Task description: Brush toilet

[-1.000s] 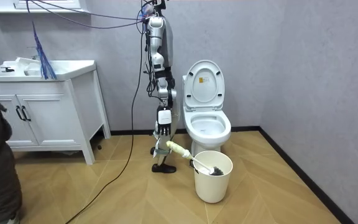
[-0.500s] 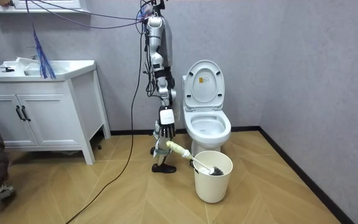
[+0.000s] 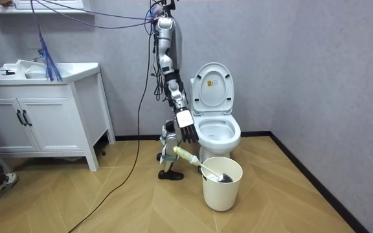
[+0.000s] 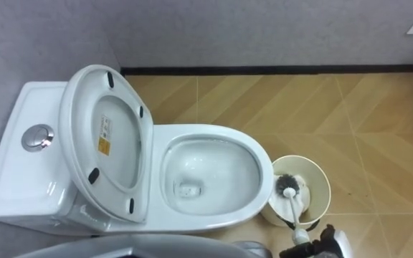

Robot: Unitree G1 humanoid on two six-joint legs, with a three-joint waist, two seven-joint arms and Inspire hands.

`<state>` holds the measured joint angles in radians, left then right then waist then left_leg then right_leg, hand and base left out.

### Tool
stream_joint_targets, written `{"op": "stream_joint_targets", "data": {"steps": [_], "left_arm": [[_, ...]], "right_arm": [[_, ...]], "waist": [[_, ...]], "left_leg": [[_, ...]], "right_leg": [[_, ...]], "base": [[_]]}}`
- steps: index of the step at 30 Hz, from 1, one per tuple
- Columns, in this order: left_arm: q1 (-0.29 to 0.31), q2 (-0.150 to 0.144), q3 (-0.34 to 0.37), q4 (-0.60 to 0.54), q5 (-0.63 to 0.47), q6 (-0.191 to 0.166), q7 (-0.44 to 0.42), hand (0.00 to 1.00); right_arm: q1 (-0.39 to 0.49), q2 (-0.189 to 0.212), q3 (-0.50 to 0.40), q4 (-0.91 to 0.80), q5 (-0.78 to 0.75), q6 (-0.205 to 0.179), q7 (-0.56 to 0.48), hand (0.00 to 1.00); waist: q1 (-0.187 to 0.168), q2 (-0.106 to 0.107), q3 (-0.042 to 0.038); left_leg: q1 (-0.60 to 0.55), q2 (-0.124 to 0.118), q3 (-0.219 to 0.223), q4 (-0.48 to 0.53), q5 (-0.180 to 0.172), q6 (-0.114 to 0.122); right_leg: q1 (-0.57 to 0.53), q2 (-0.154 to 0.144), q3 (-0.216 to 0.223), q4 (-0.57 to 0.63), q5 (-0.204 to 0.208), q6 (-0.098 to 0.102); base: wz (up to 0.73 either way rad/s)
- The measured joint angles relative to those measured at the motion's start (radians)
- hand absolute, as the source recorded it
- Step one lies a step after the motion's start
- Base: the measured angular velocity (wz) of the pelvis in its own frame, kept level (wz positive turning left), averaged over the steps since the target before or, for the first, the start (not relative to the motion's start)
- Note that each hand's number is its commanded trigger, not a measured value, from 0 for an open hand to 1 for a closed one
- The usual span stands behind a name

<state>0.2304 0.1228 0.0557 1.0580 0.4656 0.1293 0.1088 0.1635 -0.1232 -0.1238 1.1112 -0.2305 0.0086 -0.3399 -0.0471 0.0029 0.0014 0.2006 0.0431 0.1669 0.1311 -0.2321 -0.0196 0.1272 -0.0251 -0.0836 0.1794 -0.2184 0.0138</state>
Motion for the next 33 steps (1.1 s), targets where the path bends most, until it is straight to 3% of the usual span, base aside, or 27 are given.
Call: {"op": "stream_joint_targets", "data": {"steps": [7, 14, 15, 16, 22, 29, 33], "left_arm": [[0.001, 0.009, 0.004, -0.043, -0.009, -0.030, 0.000, 0.00], [-0.011, 0.013, -0.001, -0.042, -0.091, -0.072, 0.011, 0.00], [-0.031, 0.013, -0.005, -0.035, -0.127, -0.075, 0.018, 0.00], [-0.052, 0.014, -0.015, -0.026, -0.163, -0.078, 0.026, 0.00], [-0.097, 0.017, -0.044, -0.012, -0.244, -0.129, 0.044, 0.00], [-0.204, 0.020, -0.072, -0.005, -0.333, -0.153, 0.044, 0.00], [-0.269, 0.019, -0.119, 0.000, -0.369, -0.168, 0.037, 0.00]], "right_arm": [[0.000, -0.001, -0.016, -0.047, 0.031, -0.063, -0.046, 0.00], [-0.027, -0.001, 0.019, -0.054, 0.052, -0.080, -0.065, 0.00], [-0.045, -0.001, 0.026, -0.054, 0.063, -0.081, -0.065, 0.00], [-0.070, -0.001, 0.034, -0.048, 0.075, -0.082, -0.066, 0.00], [-0.167, -0.007, 0.060, 0.027, 0.106, -0.090, -0.088, 0.00], [-0.276, -0.025, 0.065, 0.147, 0.222, -0.107, -0.095, 0.00], [-0.328, -0.040, 0.065, 0.178, 0.329, -0.105, -0.095, 0.00]], "waist": [[0.000, 0.001, -0.0048], [0.002, 0.000, -0.0043], [0.002, 0.005, -0.0035], [0.002, 0.005, 0.0037], [0.002, 0.003, 0.0088], [0.027, 0.028, 0.0199], [0.031, 0.036, 0.0254]], "left_leg": [[-0.027, 0.002, -0.002, 0.006, 0.000, 0.000], [-0.075, 0.002, -0.003, 0.007, 0.000, 0.000], [-0.097, 0.002, -0.006, 0.014, 0.000, 0.000], [-0.117, 0.002, -0.009, 0.024, 0.000, 0.000], [-0.240, -0.001, -0.026, 0.079, 0.001, 0.001], [-0.450, -0.003, -0.052, 0.208, 0.000, 0.001], [-0.573, -0.011, -0.080, 0.281, 0.001, 0.003]], "right_leg": [[-0.024, 0.001, -0.008, -0.007, 0.005, -0.004], [-0.063, -0.001, -0.026, -0.006, 0.010, -0.004], [-0.081, -0.002, -0.026, 0.001, 0.013, -0.003], [-0.102, -0.004, -0.026, 0.012, 0.015, -0.003], [-0.213, -0.016, -0.038, 0.058, 0.021, -0.004], [-0.402, -0.035, -0.063, 0.170, 0.021, -0.004], [-0.517, -0.051, -0.083, 0.248, 0.012, -0.017]], "base": [[-0.01], [0.06], [0.04], [0.00], [0.06], [0.13], [0.16]]}}
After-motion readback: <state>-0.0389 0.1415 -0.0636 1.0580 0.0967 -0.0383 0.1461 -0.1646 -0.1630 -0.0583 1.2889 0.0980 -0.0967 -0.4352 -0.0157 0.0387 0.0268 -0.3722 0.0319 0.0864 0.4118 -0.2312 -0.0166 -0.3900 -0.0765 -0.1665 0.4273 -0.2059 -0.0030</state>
